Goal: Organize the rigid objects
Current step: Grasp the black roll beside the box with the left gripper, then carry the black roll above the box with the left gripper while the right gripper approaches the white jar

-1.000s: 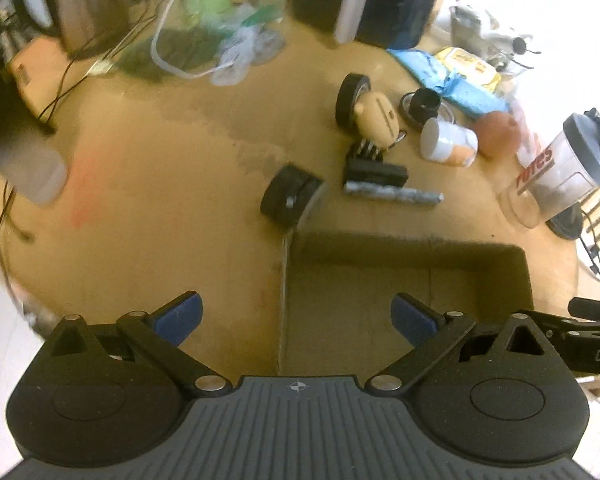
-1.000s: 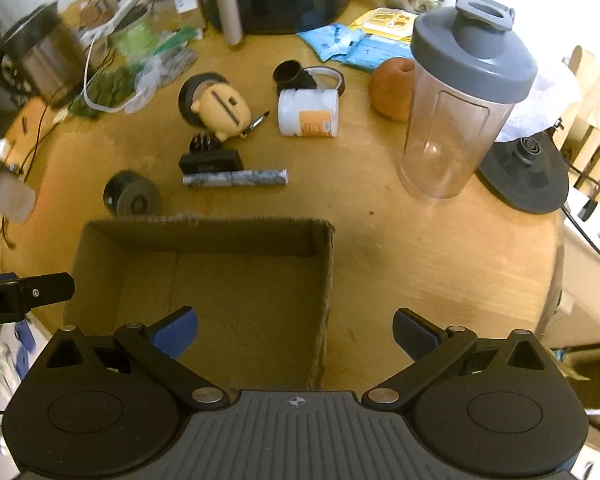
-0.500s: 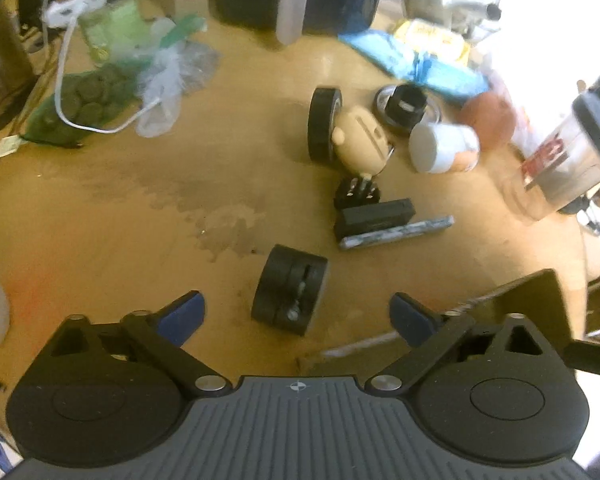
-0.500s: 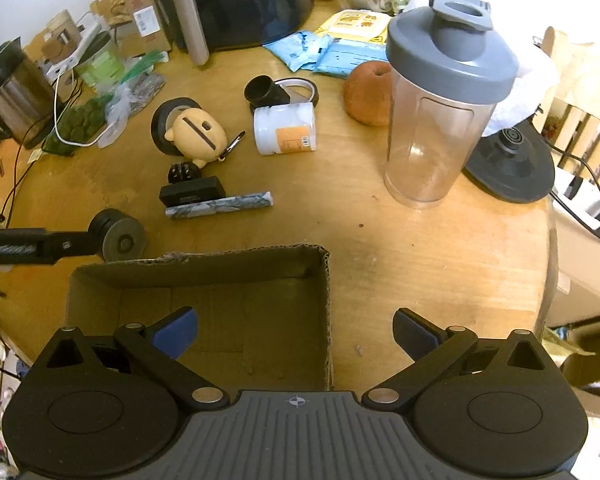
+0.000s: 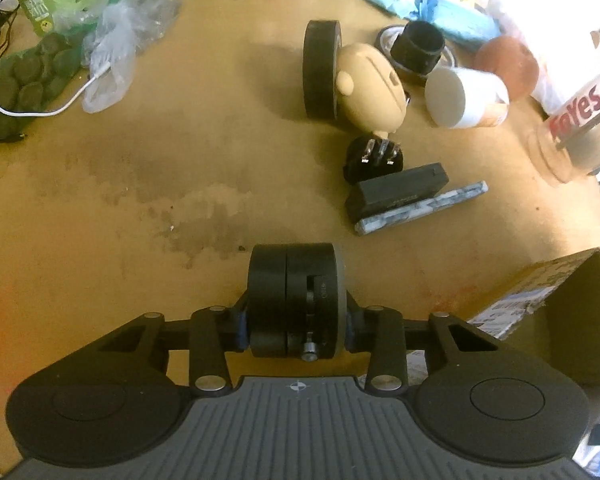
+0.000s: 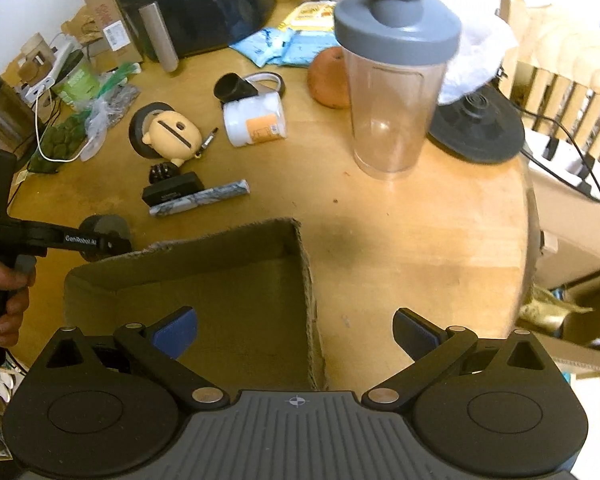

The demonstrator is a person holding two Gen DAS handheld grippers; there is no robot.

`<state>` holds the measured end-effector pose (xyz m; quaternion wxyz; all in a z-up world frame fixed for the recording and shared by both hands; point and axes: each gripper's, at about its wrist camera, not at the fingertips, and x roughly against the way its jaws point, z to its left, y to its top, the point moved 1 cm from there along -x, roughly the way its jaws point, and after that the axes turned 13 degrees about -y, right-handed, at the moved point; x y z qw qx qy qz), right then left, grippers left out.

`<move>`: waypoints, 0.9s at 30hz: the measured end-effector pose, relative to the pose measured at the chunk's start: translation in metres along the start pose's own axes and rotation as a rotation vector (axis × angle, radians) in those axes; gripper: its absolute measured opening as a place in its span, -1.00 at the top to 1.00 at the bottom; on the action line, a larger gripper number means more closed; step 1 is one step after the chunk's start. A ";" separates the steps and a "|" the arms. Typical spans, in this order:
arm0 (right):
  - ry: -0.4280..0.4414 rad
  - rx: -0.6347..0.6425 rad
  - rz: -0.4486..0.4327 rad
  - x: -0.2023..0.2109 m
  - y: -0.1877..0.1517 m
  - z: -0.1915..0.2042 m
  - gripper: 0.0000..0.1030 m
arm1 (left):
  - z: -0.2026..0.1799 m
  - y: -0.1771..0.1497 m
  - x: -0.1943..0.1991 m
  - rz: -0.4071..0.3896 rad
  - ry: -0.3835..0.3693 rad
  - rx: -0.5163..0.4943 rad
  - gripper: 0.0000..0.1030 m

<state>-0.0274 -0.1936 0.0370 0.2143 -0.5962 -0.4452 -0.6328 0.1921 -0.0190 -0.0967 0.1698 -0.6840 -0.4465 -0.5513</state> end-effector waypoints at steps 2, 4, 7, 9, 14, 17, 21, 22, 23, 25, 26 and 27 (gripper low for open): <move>0.007 -0.007 0.003 0.001 -0.001 -0.004 -1.00 | -0.001 -0.001 0.006 -0.019 -0.007 0.003 0.23; 0.005 -0.009 0.001 0.002 -0.001 -0.006 -1.00 | 0.000 -0.003 0.015 -0.041 -0.016 0.007 0.23; 0.004 -0.005 -0.001 0.001 0.002 -0.008 -1.00 | -0.002 -0.005 0.031 -0.082 -0.021 0.012 0.23; 0.013 0.004 -0.004 0.001 0.005 -0.008 -1.00 | -0.005 -0.005 0.043 -0.111 -0.021 0.016 0.23; 0.070 0.047 -0.033 0.003 0.017 -0.005 -1.00 | -0.012 -0.002 0.071 -0.186 -0.020 0.046 0.23; 0.109 0.085 -0.046 0.004 0.025 0.000 -1.00 | -0.019 -0.006 0.088 -0.227 -0.073 0.053 0.23; 0.165 0.125 -0.068 0.006 0.031 0.003 -1.00 | -0.036 -0.014 0.103 -0.258 -0.107 0.055 0.23; 0.175 0.138 -0.077 0.007 0.032 0.004 -1.00 | -0.039 -0.015 0.105 -0.264 -0.109 0.060 0.23; 0.184 0.152 -0.086 0.008 0.034 0.004 -1.00 | -0.043 -0.017 0.108 -0.269 -0.113 0.065 0.23; 0.200 0.181 -0.104 0.009 0.036 0.004 -1.00 | -0.052 -0.021 0.112 -0.279 -0.124 0.075 0.23; 0.205 0.194 -0.113 0.010 0.038 0.004 -1.00 | -0.056 -0.024 0.115 -0.284 -0.129 0.078 0.23; 0.209 0.205 -0.121 0.010 0.039 0.003 -1.00 | -0.059 -0.026 0.116 -0.289 -0.133 0.080 0.23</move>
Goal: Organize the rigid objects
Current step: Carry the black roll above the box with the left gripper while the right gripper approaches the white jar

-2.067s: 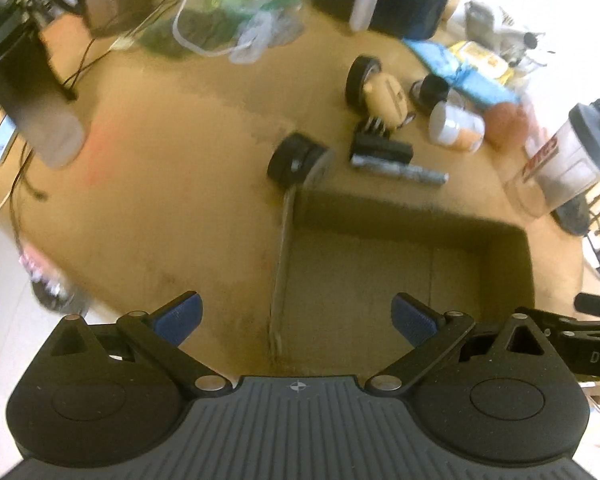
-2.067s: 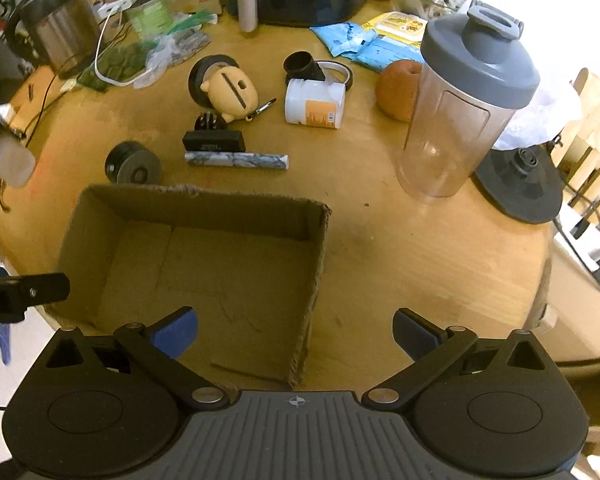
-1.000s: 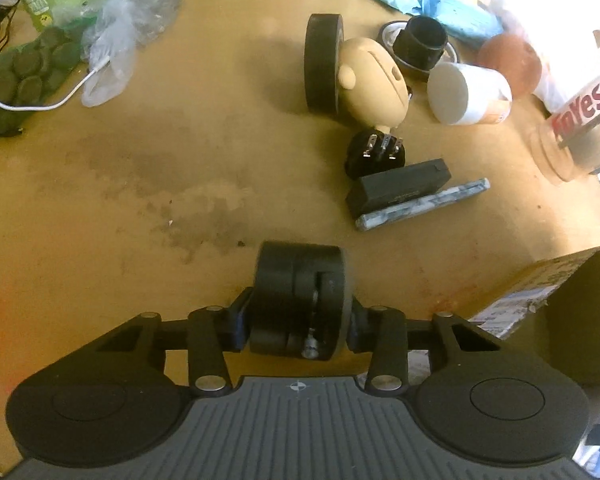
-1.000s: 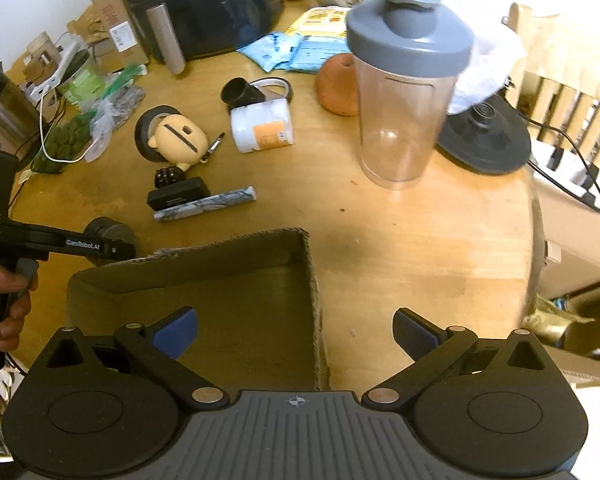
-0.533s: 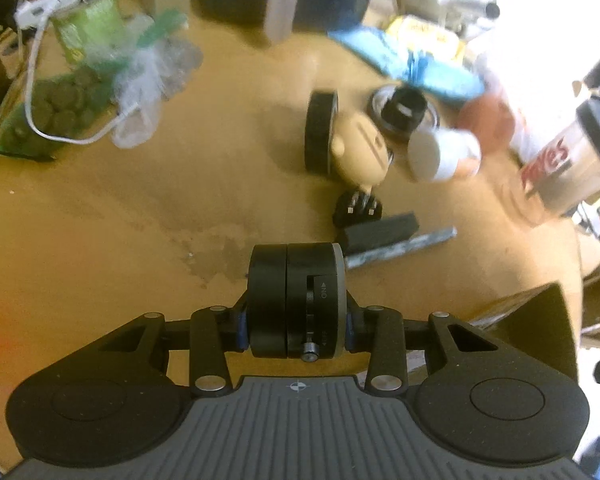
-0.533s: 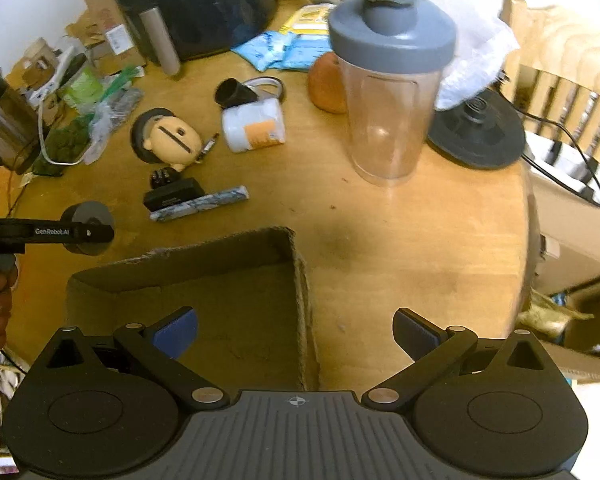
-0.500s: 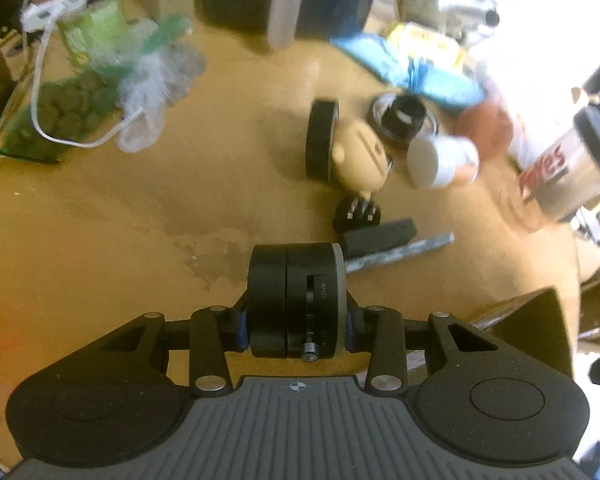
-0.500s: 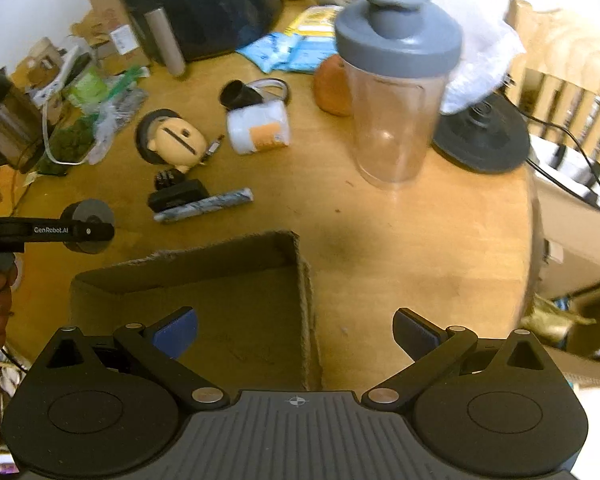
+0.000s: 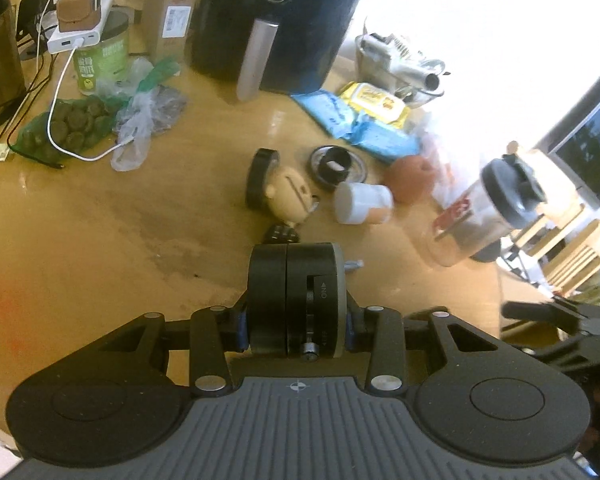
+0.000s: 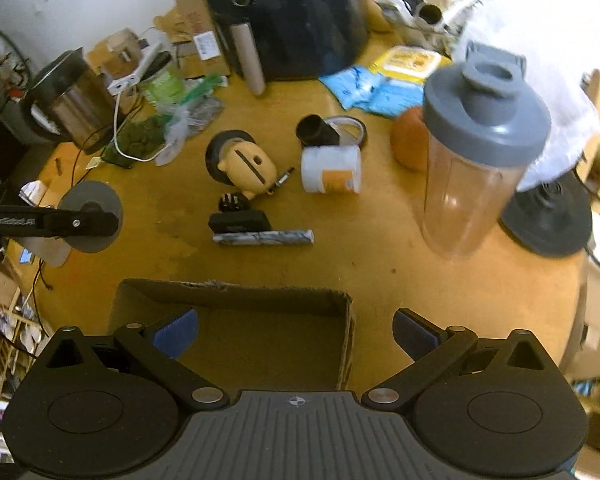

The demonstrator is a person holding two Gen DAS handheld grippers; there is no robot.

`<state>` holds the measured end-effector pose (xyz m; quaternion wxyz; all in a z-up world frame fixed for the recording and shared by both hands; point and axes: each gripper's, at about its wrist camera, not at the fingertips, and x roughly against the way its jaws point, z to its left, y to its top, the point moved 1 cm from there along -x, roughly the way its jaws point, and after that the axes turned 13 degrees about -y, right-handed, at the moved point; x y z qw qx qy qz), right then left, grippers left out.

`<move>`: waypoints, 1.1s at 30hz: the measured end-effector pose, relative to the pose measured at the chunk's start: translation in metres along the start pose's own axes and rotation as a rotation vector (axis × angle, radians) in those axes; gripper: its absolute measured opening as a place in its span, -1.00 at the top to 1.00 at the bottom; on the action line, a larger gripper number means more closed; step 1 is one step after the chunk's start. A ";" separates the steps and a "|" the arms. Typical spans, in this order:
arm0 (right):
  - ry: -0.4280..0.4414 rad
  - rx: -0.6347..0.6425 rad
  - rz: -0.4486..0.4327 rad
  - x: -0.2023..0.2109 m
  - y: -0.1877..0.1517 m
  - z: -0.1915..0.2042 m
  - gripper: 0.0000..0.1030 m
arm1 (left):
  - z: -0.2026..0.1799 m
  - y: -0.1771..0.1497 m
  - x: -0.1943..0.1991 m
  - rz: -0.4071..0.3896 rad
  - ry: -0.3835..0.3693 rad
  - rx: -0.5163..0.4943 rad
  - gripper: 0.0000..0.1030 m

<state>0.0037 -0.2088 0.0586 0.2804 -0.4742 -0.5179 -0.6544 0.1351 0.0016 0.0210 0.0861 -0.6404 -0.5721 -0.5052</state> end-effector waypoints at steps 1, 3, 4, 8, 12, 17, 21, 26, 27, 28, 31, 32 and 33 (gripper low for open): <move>0.002 0.010 -0.006 0.000 0.001 -0.001 -1.00 | -0.004 -0.003 0.002 -0.006 -0.004 0.005 0.23; 0.005 0.033 -0.017 0.000 0.004 -0.003 -1.00 | -0.011 -0.007 0.004 -0.014 -0.011 0.014 0.23; 0.009 0.044 -0.023 0.000 0.005 -0.004 -1.00 | -0.016 -0.010 0.006 -0.019 -0.014 0.018 0.23; 0.026 0.106 -0.050 -0.002 0.007 -0.007 -1.00 | -0.031 -0.026 0.009 -0.042 -0.014 0.048 0.23; 0.036 0.165 -0.059 -0.008 0.008 -0.007 -1.00 | -0.042 -0.046 0.010 -0.053 -0.005 0.087 0.23; 0.057 0.232 -0.110 -0.009 0.011 0.005 -1.00 | -0.048 -0.066 0.013 -0.062 0.014 0.141 0.23; 0.036 0.235 -0.122 -0.018 0.016 0.013 -1.00 | -0.049 -0.075 0.016 -0.064 0.024 0.175 0.23; 0.020 0.239 -0.138 -0.030 0.022 0.023 -0.99 | -0.049 -0.080 0.018 -0.065 0.033 0.195 0.23; 0.015 0.237 -0.140 -0.032 0.024 0.024 -0.99 | -0.049 -0.081 0.018 -0.065 0.032 0.194 0.23; 0.010 0.231 -0.140 -0.035 0.026 0.024 -0.99 | -0.049 -0.081 0.019 -0.065 0.030 0.190 0.23; 0.001 0.214 -0.143 -0.043 0.034 0.027 -0.99 | -0.048 -0.081 0.020 -0.066 0.025 0.182 0.23; -0.002 0.210 -0.148 -0.047 0.037 0.028 -0.99 | -0.046 -0.080 0.020 -0.065 0.023 0.183 0.23; -0.011 0.207 -0.150 -0.050 0.040 0.029 -0.99 | -0.045 -0.079 0.021 -0.064 0.022 0.185 0.23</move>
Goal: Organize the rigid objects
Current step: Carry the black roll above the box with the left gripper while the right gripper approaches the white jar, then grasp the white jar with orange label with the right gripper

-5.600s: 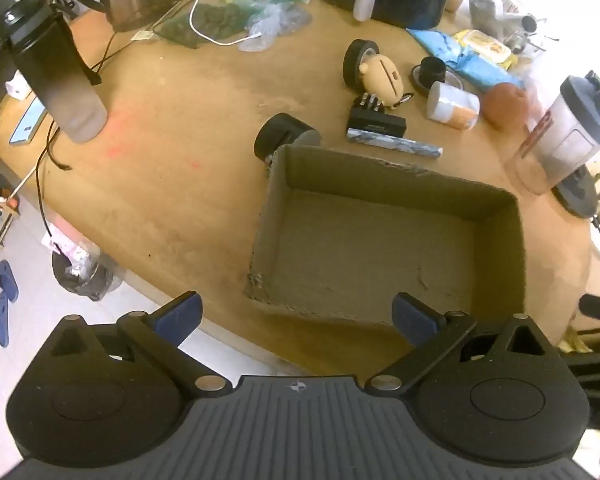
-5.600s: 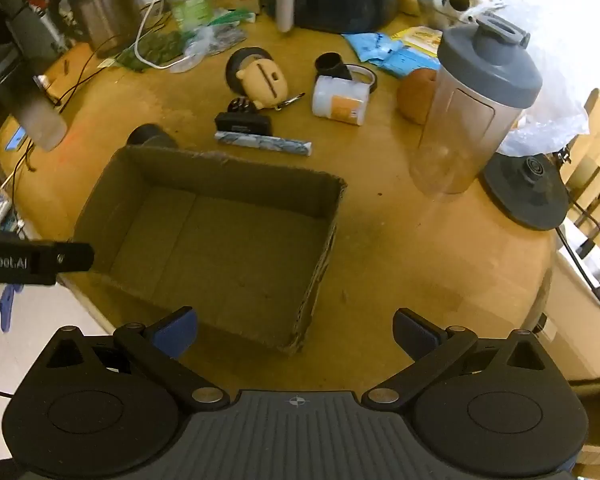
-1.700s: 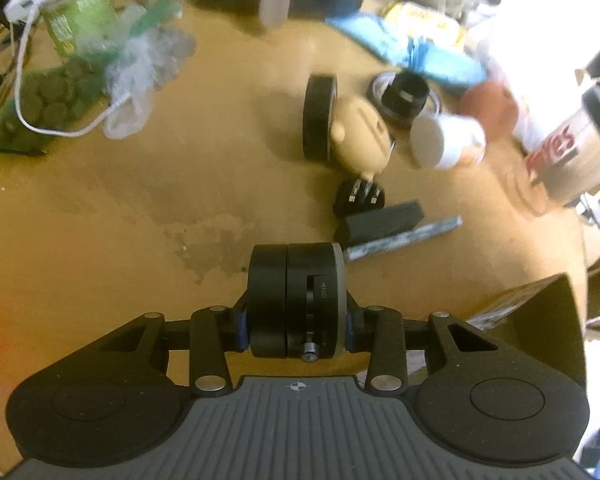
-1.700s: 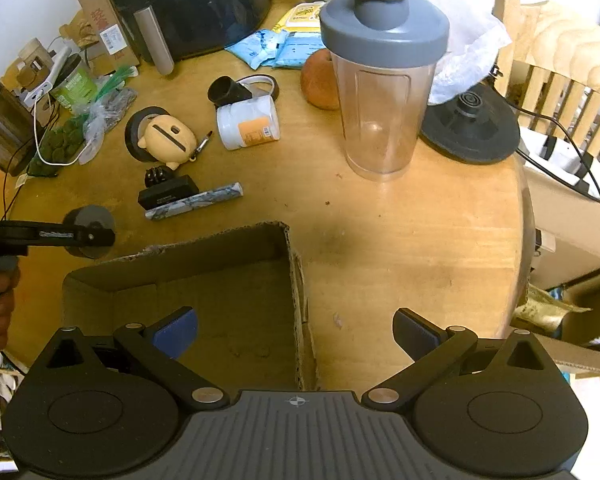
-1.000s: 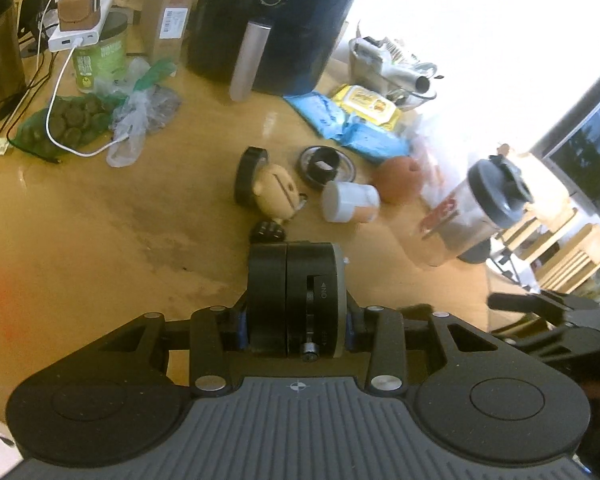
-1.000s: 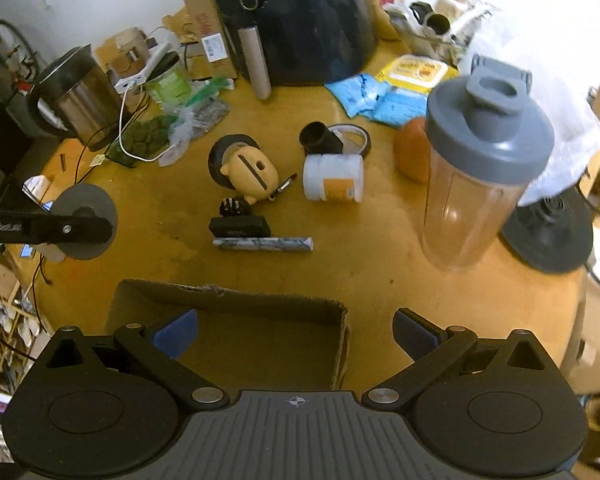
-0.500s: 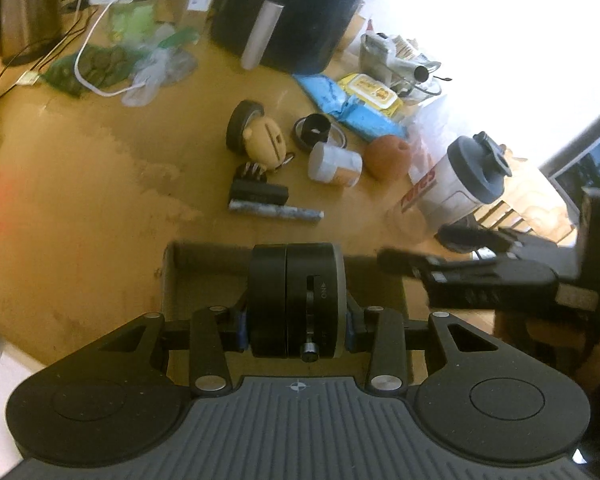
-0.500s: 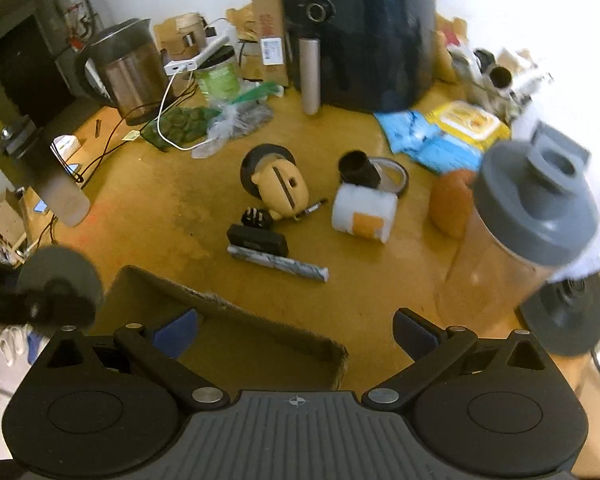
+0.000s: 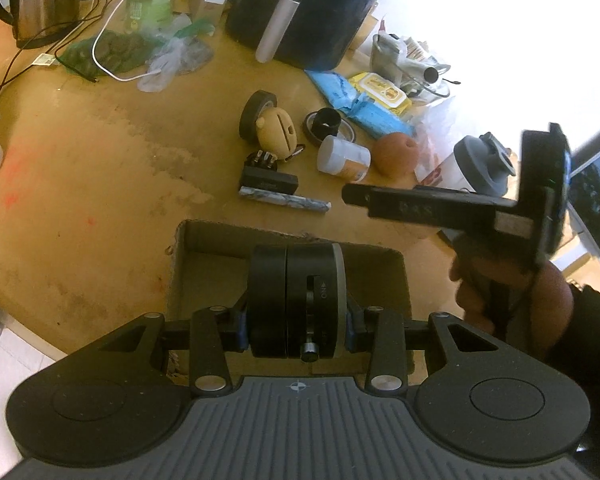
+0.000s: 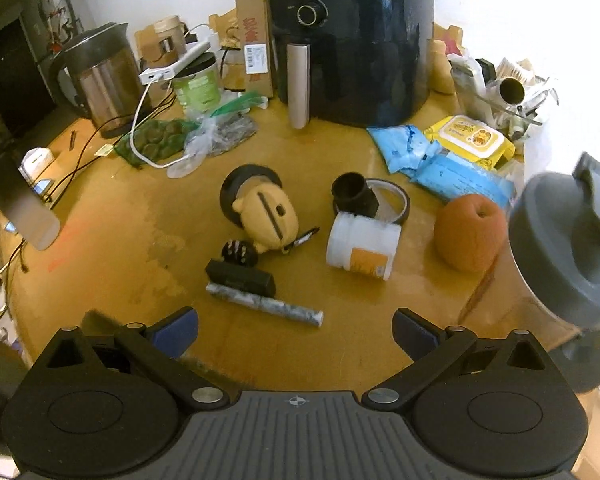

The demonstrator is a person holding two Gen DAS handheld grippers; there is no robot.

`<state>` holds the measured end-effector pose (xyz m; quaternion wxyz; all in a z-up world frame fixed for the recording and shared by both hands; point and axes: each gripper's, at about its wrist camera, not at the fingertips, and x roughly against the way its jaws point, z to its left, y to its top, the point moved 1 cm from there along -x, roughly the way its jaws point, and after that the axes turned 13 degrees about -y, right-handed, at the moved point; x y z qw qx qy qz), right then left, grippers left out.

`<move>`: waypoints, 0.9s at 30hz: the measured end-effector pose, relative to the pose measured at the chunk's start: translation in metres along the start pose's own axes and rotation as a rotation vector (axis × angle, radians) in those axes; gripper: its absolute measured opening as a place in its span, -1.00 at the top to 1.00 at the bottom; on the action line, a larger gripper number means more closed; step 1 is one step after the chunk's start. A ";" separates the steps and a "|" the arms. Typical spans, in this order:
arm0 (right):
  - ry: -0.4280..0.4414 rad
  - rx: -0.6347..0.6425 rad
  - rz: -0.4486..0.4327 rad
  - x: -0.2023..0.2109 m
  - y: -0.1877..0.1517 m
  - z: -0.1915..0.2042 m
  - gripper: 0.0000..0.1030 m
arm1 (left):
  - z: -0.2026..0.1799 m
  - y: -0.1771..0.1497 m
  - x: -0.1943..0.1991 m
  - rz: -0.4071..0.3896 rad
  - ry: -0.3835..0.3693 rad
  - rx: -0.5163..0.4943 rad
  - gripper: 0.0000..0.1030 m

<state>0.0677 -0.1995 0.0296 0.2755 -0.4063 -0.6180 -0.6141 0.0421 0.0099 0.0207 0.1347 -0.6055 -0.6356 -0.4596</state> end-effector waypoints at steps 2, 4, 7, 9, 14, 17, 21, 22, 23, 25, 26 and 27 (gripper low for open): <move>-0.015 -0.014 0.008 -0.009 0.005 0.001 -0.98 | 0.002 0.003 0.000 -0.001 -0.003 -0.002 0.23; -0.021 -0.025 0.012 -0.018 0.010 0.003 -0.94 | 0.003 0.006 0.000 -0.002 -0.007 -0.006 0.23; -0.044 -0.027 0.013 -0.029 0.018 0.006 -0.87 | 0.006 0.010 0.001 0.002 -0.012 -0.013 0.23; -0.069 -0.036 0.012 -0.037 0.022 0.008 -0.87 | 0.009 0.013 0.001 0.006 -0.016 -0.018 0.23; -0.121 -0.079 0.043 -0.061 0.031 0.006 -0.86 | 0.017 0.019 0.002 0.014 -0.019 -0.024 0.23; -0.146 -0.100 0.062 -0.074 0.035 0.004 -0.83 | 0.023 0.020 0.004 0.017 -0.022 -0.022 0.23; -0.181 -0.121 0.086 -0.094 0.040 0.002 -0.66 | 0.030 0.021 0.008 0.012 -0.010 -0.011 0.23; -0.189 -0.127 0.092 -0.098 0.041 0.001 -0.64 | 0.032 0.021 0.009 0.009 -0.005 -0.006 0.23; -0.198 -0.134 0.097 -0.102 0.042 0.000 -0.63 | 0.035 0.021 0.010 0.008 -0.002 0.000 0.23; -0.213 -0.143 0.108 -0.111 0.044 -0.001 -0.55 | 0.040 0.021 0.012 0.008 0.003 0.013 0.23; -0.217 -0.147 0.115 -0.115 0.044 -0.002 -0.52 | 0.042 0.021 0.013 0.007 0.006 0.018 0.23; -0.221 -0.149 0.118 -0.119 0.045 -0.002 -0.48 | 0.044 0.020 0.014 0.006 0.009 0.024 0.23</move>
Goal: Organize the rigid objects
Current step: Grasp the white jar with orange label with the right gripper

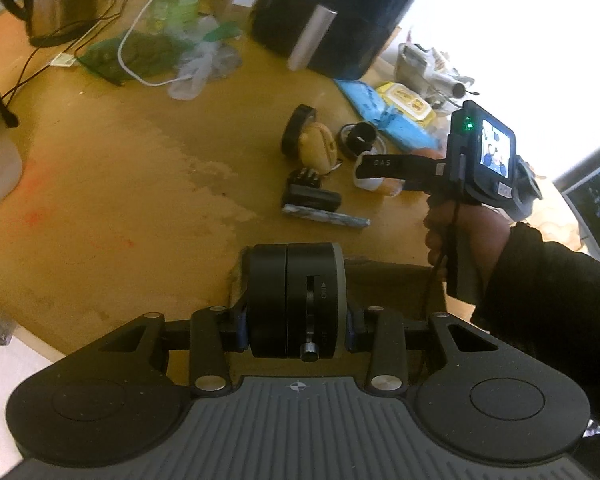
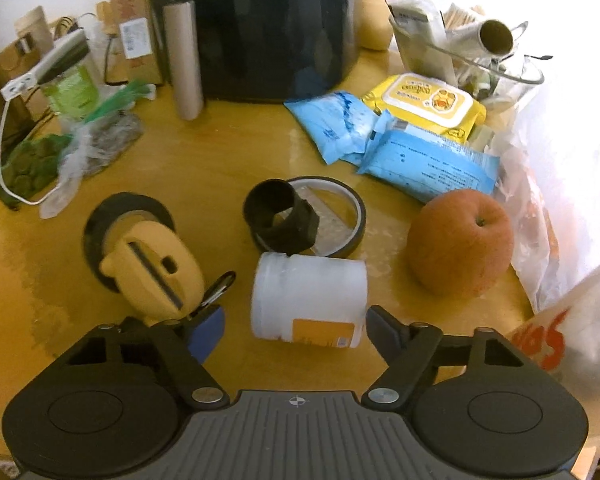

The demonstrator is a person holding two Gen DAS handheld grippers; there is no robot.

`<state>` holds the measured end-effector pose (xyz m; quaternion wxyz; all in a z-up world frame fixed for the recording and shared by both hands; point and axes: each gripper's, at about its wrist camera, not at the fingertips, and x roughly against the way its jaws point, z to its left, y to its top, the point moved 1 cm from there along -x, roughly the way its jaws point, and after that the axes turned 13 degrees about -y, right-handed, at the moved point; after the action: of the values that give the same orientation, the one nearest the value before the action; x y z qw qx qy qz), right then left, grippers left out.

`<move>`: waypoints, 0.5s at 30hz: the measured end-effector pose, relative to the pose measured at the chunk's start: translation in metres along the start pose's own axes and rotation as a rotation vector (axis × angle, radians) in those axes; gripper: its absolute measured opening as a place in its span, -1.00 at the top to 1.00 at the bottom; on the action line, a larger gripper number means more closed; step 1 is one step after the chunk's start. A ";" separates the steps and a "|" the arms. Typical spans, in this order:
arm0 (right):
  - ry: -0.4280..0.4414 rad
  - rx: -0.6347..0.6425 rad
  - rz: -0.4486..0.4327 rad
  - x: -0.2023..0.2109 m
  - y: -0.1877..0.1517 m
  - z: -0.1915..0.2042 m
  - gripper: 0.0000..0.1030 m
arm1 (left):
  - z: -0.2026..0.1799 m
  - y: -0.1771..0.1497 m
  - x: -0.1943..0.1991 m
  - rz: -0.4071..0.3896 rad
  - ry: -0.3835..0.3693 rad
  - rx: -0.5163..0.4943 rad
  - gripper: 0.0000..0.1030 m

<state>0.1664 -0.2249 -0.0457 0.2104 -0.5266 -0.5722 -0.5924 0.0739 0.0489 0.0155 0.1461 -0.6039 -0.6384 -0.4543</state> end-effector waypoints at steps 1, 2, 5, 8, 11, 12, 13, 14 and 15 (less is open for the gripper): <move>-0.004 -0.001 0.004 -0.003 0.001 0.000 -0.41 | 0.002 0.000 0.001 -0.002 0.001 0.004 0.23; -0.007 -0.002 0.009 -0.007 0.001 0.001 -0.38 | 0.004 0.000 0.002 -0.005 0.003 0.008 0.23; -0.017 -0.016 0.028 -0.017 0.004 0.000 -0.25 | 0.009 0.001 0.005 -0.014 0.010 0.019 0.23; -0.012 -0.016 0.035 -0.020 0.006 0.000 -0.24 | 0.011 0.001 0.005 -0.012 0.008 0.019 0.23; -0.017 0.003 0.035 -0.017 0.008 0.002 -0.24 | 0.010 0.001 0.004 -0.006 0.003 0.013 0.23; -0.015 0.003 0.035 -0.016 0.008 0.001 -0.24 | 0.009 0.000 0.003 -0.003 0.001 0.009 0.23; -0.013 0.003 0.037 -0.014 0.008 0.001 -0.23 | 0.009 0.000 0.002 0.000 0.001 0.007 0.23; -0.004 0.000 0.039 -0.011 0.008 0.000 -0.23 | 0.008 0.000 0.001 0.001 0.000 0.004 0.23; 0.007 -0.004 0.039 -0.008 0.007 -0.001 -0.23 | 0.008 0.000 0.001 0.002 -0.001 0.002 0.23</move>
<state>0.1754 -0.2306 -0.0494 0.2230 -0.5361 -0.5597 -0.5913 0.0766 0.0551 0.0118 0.1468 -0.6047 -0.6384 -0.4530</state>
